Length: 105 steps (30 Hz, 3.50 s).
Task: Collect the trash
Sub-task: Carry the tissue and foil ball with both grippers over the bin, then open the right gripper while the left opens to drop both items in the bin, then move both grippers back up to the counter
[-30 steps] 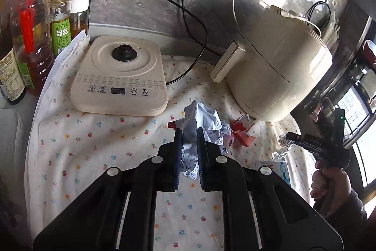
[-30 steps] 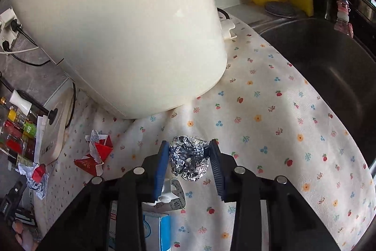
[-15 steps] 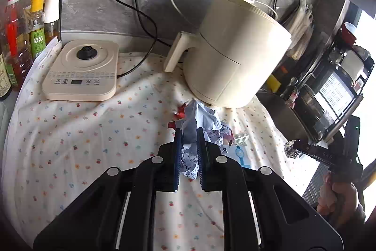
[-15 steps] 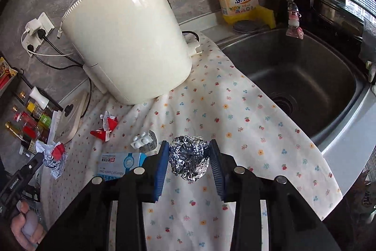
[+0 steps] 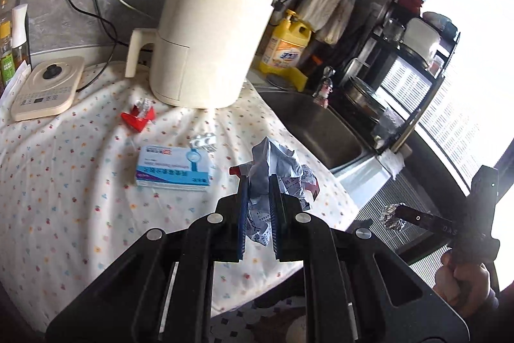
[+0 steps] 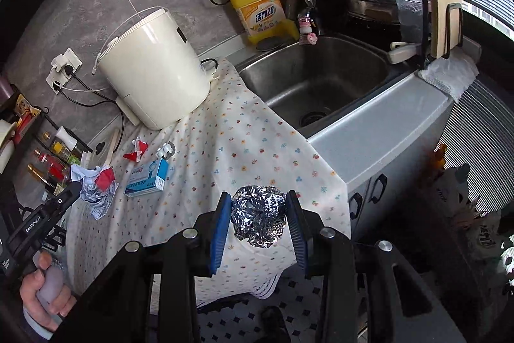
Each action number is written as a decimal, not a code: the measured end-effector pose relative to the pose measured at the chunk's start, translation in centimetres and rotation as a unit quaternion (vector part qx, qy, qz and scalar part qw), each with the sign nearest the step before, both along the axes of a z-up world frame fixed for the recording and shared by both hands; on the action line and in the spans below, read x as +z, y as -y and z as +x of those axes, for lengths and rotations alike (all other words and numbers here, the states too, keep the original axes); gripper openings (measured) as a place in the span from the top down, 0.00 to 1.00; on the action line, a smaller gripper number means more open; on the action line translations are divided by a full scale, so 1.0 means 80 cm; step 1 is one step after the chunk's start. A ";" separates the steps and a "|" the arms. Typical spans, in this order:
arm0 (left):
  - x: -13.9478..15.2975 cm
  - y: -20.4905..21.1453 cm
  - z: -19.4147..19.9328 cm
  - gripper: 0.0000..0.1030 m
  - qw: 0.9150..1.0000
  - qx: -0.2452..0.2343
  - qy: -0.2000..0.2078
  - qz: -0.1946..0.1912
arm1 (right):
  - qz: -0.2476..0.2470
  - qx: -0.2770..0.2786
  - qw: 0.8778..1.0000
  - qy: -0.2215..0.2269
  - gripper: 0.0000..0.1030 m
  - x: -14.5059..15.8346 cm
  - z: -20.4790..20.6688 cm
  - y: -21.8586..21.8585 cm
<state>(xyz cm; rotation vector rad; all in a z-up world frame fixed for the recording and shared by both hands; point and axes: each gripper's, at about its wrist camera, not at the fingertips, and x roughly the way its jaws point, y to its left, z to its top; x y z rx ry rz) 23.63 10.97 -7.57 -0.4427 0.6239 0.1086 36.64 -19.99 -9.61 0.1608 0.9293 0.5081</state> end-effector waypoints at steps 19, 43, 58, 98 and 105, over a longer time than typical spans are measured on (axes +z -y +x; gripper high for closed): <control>-0.081 0.291 -0.008 0.88 0.983 -0.169 -0.074 -0.007 | -0.015 -0.103 0.991 -0.087 0.65 -0.096 -0.133 0.282; -0.181 0.449 -0.022 0.87 0.939 -0.297 -0.172 0.003 | 0.001 -0.198 0.967 -0.157 0.35 -0.181 -0.249 0.411; -0.175 0.454 -0.014 0.29 0.931 -0.314 -0.186 0.012 | 0.012 -0.234 0.962 -0.143 0.34 -0.167 -0.245 0.432; -0.036 -0.051 0.001 0.06 0.999 0.018 -0.028 0.039 | -0.010 -0.025 1.000 -0.004 0.08 -0.030 -0.050 -0.016; -0.042 -0.133 0.030 0.06 0.999 0.022 -0.028 0.039 | -0.010 -0.034 0.999 -0.001 0.09 -0.027 -0.021 -0.095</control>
